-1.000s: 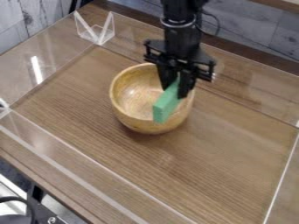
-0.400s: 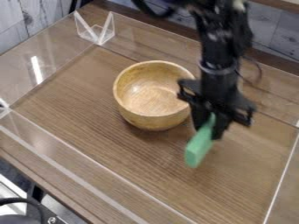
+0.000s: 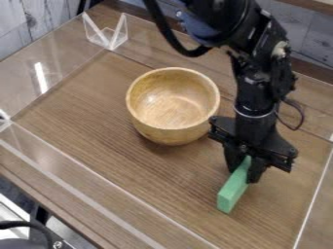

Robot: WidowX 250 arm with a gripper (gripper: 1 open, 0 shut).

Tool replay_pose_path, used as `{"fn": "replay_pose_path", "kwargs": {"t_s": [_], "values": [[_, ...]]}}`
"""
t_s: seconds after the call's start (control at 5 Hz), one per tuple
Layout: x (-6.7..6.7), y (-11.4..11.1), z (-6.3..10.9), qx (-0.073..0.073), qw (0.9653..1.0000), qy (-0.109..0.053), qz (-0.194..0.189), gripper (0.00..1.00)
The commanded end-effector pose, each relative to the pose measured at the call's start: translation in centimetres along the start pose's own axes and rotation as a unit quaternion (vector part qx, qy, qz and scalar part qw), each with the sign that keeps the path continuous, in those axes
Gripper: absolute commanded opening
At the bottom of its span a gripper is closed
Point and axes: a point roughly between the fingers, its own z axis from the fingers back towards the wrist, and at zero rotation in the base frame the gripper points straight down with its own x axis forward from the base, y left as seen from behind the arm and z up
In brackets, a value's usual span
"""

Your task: Move green stick from inside the wooden bowl to the table next to it

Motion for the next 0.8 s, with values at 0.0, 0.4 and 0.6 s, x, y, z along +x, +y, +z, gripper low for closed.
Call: {"fn": "replay_pose_path", "kwargs": {"t_s": [0.0, 0.4, 0.6], "values": [[0.36, -0.04, 0.81, -0.006, 0.9999, -0.011, -0.006, 0.00], [0.22, 0.65, 1.39, -0.010, 0.9999, -0.005, -0.010, 0.00], [0.22, 0.78, 1.36, -0.013, 0.9998, -0.005, -0.015, 0.00]]}}
